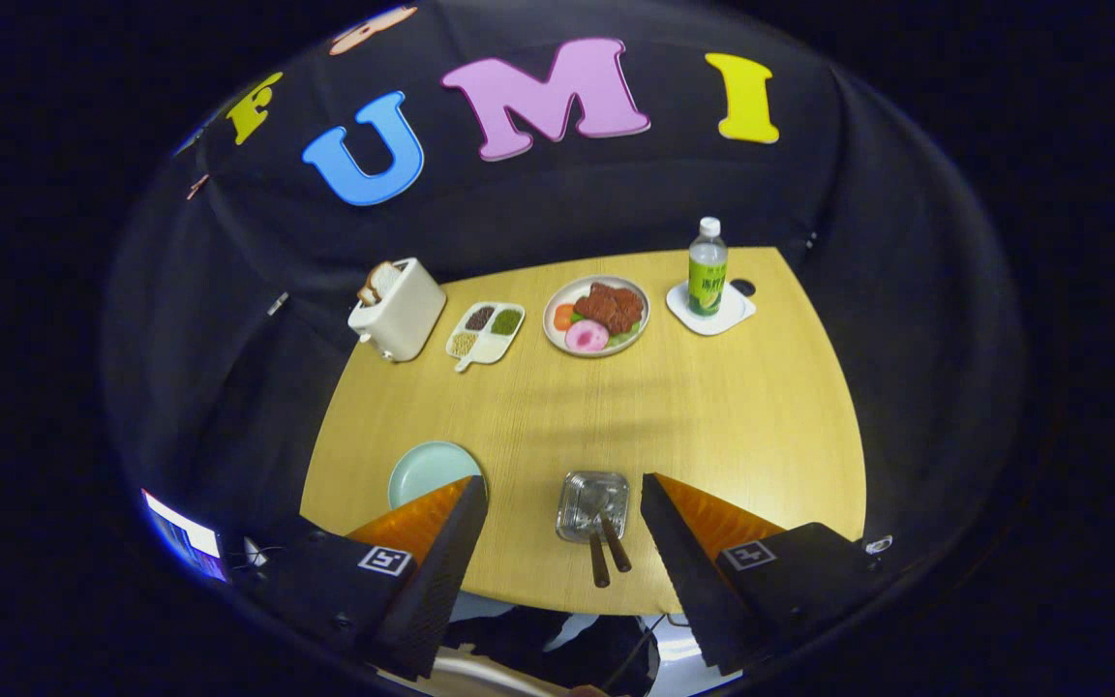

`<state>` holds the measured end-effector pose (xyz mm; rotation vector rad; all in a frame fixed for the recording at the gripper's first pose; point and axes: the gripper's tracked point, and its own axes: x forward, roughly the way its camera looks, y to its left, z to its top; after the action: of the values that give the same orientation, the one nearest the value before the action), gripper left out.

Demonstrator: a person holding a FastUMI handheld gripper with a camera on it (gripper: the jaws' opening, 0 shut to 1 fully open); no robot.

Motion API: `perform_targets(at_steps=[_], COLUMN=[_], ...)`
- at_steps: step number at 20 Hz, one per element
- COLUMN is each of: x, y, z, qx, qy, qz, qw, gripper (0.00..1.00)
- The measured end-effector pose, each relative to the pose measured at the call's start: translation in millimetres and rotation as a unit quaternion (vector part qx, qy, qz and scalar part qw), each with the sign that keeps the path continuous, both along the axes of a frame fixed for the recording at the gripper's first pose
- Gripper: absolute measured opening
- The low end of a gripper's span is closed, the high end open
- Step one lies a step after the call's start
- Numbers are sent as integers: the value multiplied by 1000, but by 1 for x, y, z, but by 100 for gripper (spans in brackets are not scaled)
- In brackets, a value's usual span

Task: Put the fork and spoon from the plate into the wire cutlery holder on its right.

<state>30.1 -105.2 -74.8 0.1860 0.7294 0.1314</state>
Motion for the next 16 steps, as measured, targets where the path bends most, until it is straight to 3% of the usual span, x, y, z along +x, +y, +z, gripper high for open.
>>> perform_targets(at_steps=[4,10,13,16], x=[3,-7,-22,-40], y=[2,19,35,46], z=[45,120,137,140], qx=[-17,12,20,17], qy=[-122,-291,-338,-352], qz=[-14,-27,-18,0], qw=[992,956,941,936], gripper=[99,99,99,99])
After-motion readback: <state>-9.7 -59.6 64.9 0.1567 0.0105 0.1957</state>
